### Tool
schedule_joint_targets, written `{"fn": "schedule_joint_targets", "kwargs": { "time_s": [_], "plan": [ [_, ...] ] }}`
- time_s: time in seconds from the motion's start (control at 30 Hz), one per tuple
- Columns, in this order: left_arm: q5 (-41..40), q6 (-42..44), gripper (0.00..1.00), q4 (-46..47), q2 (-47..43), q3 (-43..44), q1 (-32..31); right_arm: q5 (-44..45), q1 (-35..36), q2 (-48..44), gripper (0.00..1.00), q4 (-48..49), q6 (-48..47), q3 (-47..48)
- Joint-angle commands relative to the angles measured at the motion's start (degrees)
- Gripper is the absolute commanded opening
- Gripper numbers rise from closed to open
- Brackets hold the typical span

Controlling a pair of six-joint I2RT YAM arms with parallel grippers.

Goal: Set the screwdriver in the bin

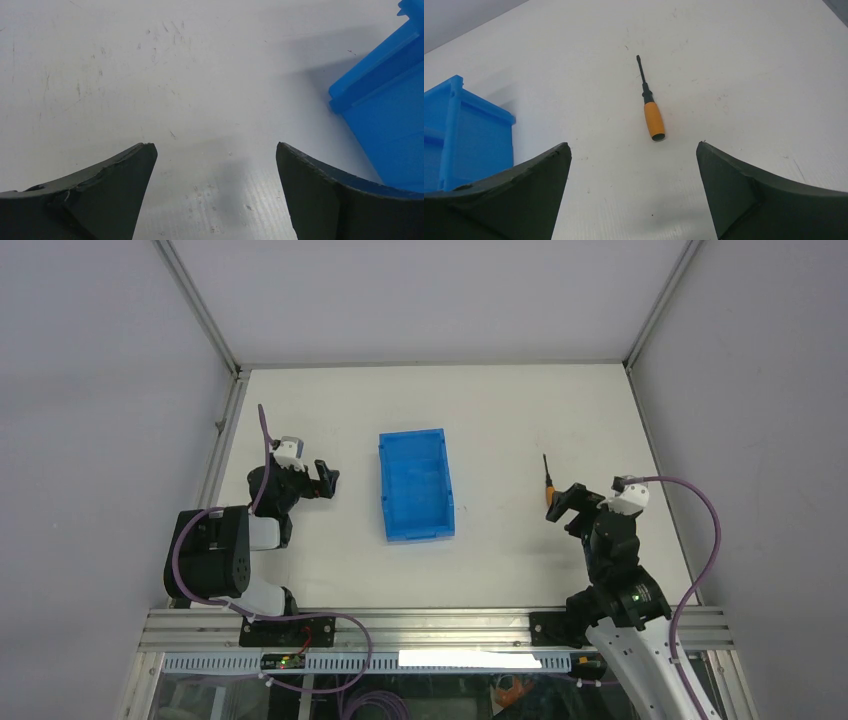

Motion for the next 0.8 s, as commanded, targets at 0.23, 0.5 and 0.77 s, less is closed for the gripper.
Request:
{"fn": "schedule_joint_targets", "kwargs": {
  "time_s": [0.23, 0.5, 0.77],
  "plan": [
    [-0.33, 0.01, 0.99, 4.18, 0.02, 1.38, -0.52, -2.94, -0.12, 7.04, 0.99, 11.51, -9.56, 8.41],
    [-0.34, 0.01, 0.99, 4.18, 0.03, 1.43, -0.58, 0.24, -3.43, 42.07, 0.99, -8.18, -10.05, 39.21],
    [-0.36, 0.01, 0.99, 4.18, 0.03, 1.39, -0.52, -16.44, -13.89, 76.05, 0.98, -32.32, -13.60, 63.73]
  ]
}}
